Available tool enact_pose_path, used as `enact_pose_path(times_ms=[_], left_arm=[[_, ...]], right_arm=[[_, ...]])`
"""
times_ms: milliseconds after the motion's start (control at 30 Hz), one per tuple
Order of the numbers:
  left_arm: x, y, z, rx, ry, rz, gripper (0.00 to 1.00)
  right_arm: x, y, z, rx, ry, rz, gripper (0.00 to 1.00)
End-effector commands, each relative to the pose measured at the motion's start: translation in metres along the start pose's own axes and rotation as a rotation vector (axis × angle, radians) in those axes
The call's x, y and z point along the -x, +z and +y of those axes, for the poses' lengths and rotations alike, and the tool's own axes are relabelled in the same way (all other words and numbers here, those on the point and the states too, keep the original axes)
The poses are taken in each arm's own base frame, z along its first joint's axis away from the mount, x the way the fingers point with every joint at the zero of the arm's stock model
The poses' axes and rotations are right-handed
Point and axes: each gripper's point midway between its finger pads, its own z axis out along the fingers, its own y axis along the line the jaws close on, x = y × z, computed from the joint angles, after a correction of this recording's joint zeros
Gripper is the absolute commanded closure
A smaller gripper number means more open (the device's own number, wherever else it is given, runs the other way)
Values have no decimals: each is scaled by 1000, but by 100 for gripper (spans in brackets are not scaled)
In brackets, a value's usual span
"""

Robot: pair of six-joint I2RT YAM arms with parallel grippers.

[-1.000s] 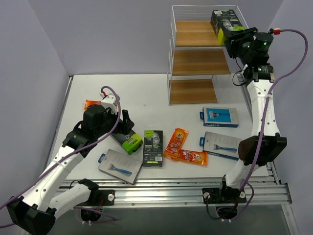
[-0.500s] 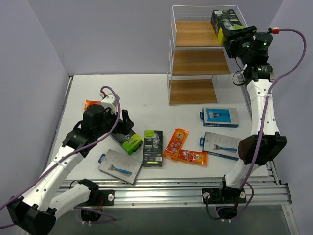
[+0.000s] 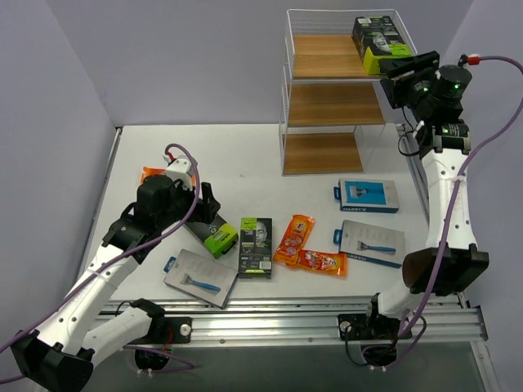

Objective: Place and organize the shaving razors onto the shelf

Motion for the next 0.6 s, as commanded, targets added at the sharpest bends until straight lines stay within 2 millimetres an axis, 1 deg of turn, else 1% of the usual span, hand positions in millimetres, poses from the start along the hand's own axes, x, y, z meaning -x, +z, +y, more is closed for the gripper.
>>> enact_pose_path(times_ms=[0, 33, 67, 100, 133, 167, 200, 233, 267, 300, 333, 400, 433, 467, 500, 533, 567], left_arm=[[31, -14, 5, 42, 20, -99, 6], [32, -15, 8, 61, 22, -107, 6], [34, -17, 11, 72, 21, -116, 6], [34, -17, 12, 81, 22, -118, 6], [35, -18, 14, 93, 23, -123, 6], [35, -18, 17, 110, 22, -129, 6], [36, -19, 19, 118, 23, -132, 6], [36, -19, 21, 129, 21, -135, 6], [37, -20, 24, 150, 19, -140, 6], [37, -20, 27, 163, 15, -144, 6], [36, -20, 28, 172, 4, -146, 6], [36, -19, 32, 194, -3, -151, 6], [34, -18, 33, 198, -7, -149, 6], [34, -16, 34, 201, -11, -145, 6], [36, -15, 34, 207, -14, -147, 6], [35, -14, 35, 214, -25, -143, 6], [32, -12, 37, 223, -25, -123, 6]], right_arm=[[-4, -42, 30, 109, -90, 12, 47], [-7, -54, 36, 128, -106, 14, 46], [-12, -59, 34, 131, -120, 32, 45], [-19, -60, 21, 109, -125, 51, 43], [-21, -71, 24, 120, -159, 48, 40], [-23, -75, 19, 113, -172, 54, 39], [-31, -77, 6, 90, -174, 80, 37], [-34, -88, 8, 102, -207, 82, 33], [-40, -93, 4, 94, -217, 94, 30], [-46, -97, -4, 75, -225, 111, 28], [-54, -106, -13, 63, -233, 125, 19], [-63, -116, -28, 18, -263, 131, 13], [-73, -127, -36, 14, -273, 140, 6], [-80, -132, -40, 15, -299, 149, 4], [-93, -136, -43, 14, -309, 180, 3], [-101, -143, -55, -3, -313, 187, 3], [-117, -147, -58, 10, -324, 224, 3]])
